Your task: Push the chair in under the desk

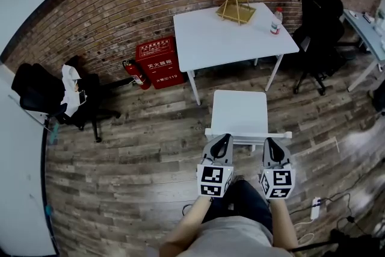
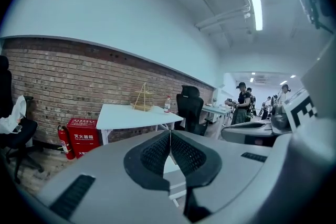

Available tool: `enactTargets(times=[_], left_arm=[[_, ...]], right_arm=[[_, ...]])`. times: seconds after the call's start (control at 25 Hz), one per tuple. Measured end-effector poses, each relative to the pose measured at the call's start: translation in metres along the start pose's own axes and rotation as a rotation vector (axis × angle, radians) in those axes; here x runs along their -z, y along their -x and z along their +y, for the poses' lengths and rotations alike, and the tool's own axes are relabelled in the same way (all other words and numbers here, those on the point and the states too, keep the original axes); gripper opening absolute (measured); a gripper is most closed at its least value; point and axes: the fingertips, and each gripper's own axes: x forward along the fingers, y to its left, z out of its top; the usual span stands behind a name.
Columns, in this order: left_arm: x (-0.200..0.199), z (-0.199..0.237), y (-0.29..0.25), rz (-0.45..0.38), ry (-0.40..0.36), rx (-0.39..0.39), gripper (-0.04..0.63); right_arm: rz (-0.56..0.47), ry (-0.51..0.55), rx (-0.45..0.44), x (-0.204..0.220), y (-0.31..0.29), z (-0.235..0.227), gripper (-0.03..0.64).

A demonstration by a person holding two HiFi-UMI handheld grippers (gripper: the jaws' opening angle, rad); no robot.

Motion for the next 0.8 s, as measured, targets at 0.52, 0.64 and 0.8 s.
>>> enactTargets(times=[0.52,0.64,0.8], left_arm=[[0.019,-0.007,-0.057,0.146,-0.162,0.075,0.02],[0.042,-0.016,-0.066,0.236,-0.265,0.13,0.076],[0.061,-0.026,-0.075,0.309,-0.291,0.19,0.138]], right_arm=[[0.188,0.213,-0.211,0.02,-0.057,-0.003,0.018],[0.223,0.364,-0.314,0.03,-0.062,0.006,0.018],[0.297,0.459,-0.407,0.049,-0.067,0.007,0.035]])
